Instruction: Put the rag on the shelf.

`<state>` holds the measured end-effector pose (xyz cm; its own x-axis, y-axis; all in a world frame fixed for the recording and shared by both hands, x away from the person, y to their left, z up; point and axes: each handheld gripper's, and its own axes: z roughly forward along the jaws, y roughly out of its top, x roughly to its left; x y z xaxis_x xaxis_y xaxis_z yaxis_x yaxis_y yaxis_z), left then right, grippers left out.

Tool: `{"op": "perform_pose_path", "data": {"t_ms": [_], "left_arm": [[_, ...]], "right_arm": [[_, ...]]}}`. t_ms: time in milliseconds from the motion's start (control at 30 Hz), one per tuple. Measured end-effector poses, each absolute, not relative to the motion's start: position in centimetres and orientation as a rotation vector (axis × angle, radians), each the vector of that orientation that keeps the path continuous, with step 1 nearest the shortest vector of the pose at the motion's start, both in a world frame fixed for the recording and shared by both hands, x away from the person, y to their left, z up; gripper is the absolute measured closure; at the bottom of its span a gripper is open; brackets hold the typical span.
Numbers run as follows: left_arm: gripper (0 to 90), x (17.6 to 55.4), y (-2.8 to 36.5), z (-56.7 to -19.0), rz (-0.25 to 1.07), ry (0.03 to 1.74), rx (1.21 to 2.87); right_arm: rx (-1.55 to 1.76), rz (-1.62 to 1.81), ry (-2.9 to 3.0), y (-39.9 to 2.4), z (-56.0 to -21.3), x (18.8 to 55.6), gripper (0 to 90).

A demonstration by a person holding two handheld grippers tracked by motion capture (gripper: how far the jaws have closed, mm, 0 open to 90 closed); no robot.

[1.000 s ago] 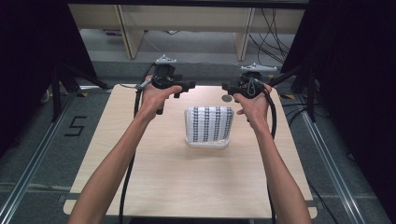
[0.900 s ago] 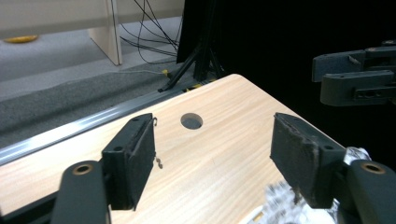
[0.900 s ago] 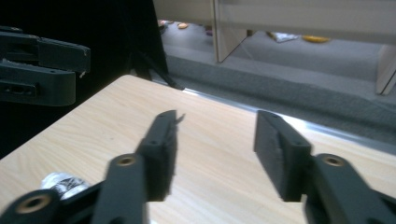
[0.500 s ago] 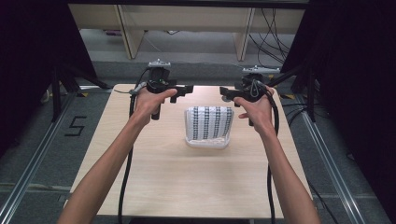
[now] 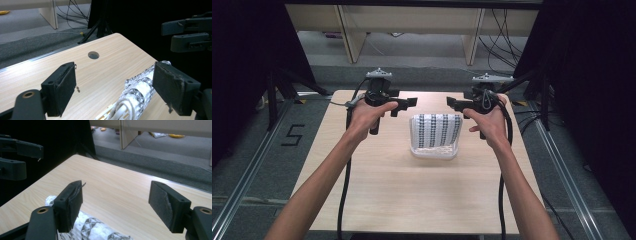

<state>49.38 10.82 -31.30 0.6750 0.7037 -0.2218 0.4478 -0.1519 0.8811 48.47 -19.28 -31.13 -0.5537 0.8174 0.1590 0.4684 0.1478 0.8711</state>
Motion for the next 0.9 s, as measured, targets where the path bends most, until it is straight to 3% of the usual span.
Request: {"op": "perform_pose_path", "data": {"t_ms": [900], "left_arm": [[15.7, 45.1, 11.1, -31.8, 0.243, 0.83, 1.831]], "right_arm": [[1.136, 1.422, 2.114, -18.8, -30.6, 45.4, 24.9]]}}
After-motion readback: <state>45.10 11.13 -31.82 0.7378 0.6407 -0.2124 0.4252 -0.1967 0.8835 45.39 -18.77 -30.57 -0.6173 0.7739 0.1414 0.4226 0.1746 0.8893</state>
